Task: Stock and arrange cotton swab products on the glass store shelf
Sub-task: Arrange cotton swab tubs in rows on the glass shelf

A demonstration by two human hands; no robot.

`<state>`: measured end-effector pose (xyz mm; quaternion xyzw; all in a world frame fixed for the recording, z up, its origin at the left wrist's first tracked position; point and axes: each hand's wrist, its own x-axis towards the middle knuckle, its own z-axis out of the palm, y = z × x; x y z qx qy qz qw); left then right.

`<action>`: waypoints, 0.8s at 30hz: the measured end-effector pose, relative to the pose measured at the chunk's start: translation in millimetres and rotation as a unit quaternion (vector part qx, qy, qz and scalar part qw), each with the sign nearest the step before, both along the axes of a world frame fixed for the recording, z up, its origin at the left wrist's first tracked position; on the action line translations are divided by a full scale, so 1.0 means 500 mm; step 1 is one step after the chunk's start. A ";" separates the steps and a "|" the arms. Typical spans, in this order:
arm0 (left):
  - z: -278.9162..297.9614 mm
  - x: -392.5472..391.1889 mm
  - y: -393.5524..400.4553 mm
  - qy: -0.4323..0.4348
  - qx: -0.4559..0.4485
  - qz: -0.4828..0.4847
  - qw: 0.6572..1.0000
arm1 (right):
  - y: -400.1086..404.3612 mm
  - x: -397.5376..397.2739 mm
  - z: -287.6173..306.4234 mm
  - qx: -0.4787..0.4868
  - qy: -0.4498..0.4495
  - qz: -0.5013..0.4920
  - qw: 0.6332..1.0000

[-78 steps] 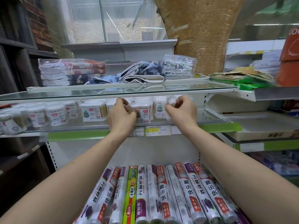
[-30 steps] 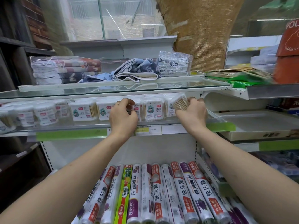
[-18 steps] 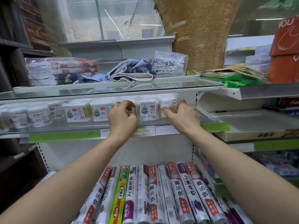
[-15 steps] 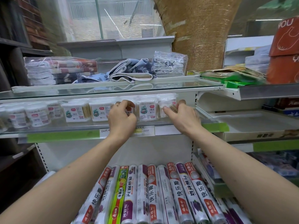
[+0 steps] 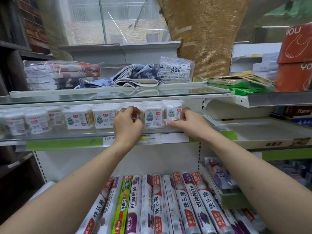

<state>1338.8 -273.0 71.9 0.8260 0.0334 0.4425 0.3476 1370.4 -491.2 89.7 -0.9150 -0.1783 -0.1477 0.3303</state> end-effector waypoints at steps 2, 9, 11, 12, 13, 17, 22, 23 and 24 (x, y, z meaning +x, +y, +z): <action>0.002 -0.001 0.000 0.000 0.001 -0.001 1.000 | -0.001 0.004 -0.005 0.004 -0.001 -0.005 1.000; 0.005 -0.004 -0.004 -0.010 0.005 -0.011 1.000 | 0.005 0.025 -0.003 0.038 -0.008 -0.066 0.997; 0.003 -0.003 -0.002 -0.009 0.005 -0.013 1.000 | 0.012 0.020 0.009 0.045 0.001 -0.102 0.994; 0.002 -0.002 -0.001 -0.008 0.004 -0.012 1.000 | 0.016 0.017 0.015 0.047 0.005 -0.117 0.992; 0.002 -0.001 0.001 -0.006 0.005 -0.011 1.000 | 0.020 0.016 0.019 0.048 0.006 -0.127 0.991; 0.002 -0.001 0.004 -0.007 0.006 -0.010 1.000 | 0.040 0.016 0.024 0.029 0.021 -0.127 0.991; 0.003 0.000 0.012 -0.008 -0.007 -0.028 1.000 | 0.040 0.016 0.031 0.028 0.077 -0.086 0.993; 0.003 0.000 0.014 -0.007 -0.007 -0.030 1.000 | 0.036 0.019 0.031 0.067 0.086 -0.076 0.991; 0.002 0.000 0.015 -0.007 -0.007 -0.032 0.999 | 0.030 0.022 0.029 0.108 0.090 -0.070 0.988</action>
